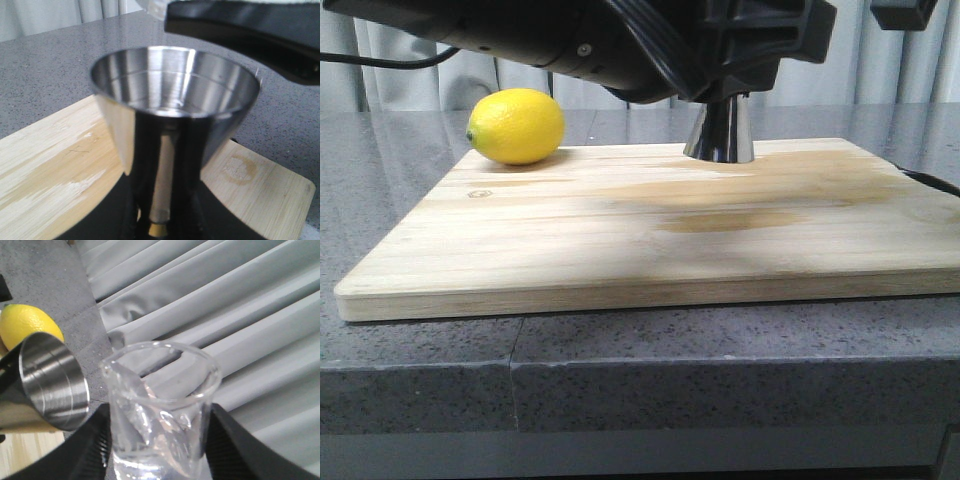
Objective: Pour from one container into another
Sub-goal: 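Tilt the beaker with the right gripper, pouring liquid into the jigger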
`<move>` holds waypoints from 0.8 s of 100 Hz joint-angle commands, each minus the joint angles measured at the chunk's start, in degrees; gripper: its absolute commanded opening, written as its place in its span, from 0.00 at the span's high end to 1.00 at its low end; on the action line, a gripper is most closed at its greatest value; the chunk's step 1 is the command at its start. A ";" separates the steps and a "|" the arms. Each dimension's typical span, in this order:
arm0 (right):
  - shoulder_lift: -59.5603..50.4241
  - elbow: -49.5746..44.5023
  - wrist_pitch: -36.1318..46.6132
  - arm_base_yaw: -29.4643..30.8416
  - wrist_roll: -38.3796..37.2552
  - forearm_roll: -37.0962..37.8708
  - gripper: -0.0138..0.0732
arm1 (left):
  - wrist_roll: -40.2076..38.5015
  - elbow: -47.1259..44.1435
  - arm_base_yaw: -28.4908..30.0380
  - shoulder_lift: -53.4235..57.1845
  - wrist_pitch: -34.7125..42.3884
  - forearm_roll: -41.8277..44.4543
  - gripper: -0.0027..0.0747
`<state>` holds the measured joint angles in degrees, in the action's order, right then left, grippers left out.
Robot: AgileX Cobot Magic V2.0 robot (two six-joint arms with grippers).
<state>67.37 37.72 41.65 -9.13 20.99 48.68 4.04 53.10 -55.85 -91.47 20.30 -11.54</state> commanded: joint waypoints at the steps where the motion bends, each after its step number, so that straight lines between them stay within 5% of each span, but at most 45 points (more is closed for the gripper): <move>1: -1.65 2.01 3.91 0.16 0.96 -1.55 0.57 | -0.46 1.51 -0.38 2.18 4.44 0.13 0.99; 80: -1.65 2.01 3.91 0.16 6.27 -1.55 0.57 | -0.46 1.51 -0.38 2.18 3.41 0.13 0.99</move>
<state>67.37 37.72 41.65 -9.13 26.69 49.24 4.04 53.10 -55.85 -91.56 19.53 -11.54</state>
